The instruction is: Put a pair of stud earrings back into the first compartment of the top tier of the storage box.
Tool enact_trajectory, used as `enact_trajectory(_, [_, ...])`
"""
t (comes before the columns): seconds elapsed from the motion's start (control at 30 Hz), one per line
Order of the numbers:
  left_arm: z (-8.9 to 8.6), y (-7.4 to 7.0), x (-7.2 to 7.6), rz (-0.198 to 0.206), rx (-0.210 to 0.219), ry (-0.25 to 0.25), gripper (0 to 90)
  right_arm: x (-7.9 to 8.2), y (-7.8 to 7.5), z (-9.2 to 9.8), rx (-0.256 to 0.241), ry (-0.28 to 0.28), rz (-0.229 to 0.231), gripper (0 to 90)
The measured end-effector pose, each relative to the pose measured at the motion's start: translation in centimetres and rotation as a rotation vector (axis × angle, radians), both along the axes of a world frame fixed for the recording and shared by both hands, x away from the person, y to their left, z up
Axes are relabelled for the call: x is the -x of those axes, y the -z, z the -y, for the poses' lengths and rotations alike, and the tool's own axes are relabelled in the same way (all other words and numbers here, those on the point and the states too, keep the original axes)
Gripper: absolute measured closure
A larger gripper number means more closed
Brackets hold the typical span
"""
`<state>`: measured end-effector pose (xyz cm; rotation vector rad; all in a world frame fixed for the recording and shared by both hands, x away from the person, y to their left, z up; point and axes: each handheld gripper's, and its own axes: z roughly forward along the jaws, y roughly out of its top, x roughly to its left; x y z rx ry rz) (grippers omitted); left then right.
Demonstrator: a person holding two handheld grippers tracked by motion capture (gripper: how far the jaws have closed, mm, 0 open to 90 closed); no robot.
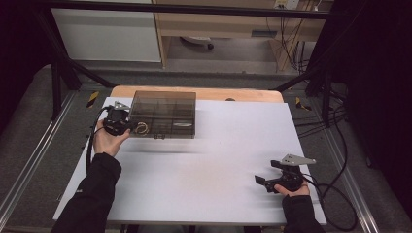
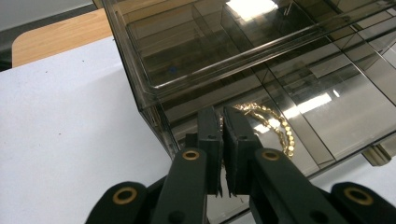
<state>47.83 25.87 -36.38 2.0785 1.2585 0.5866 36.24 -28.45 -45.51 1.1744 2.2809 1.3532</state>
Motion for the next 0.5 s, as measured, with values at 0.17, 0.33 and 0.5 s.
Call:
enact_trajectory(0.17, [-0.02, 0.3, -0.03, -0.012, -0.006, 0.007, 86.1, 0.0, -0.01, 0.03, -0.001, -0.001, 0.004, 0.6])
enact_trajectory(0.33, [0.05, 0.2, 0.03, -0.002, 0.008, 0.004, 84.9, 0.0, -0.01, 0.02, -0.001, 0.0, 0.001, 0.6])
enact_trajectory(0.5, [0.05, -0.23, 0.36, 0.024, 0.025, 0.007, 76.8, 0.0, -0.01, 0.03, -0.001, 0.0, 0.003, 0.6])
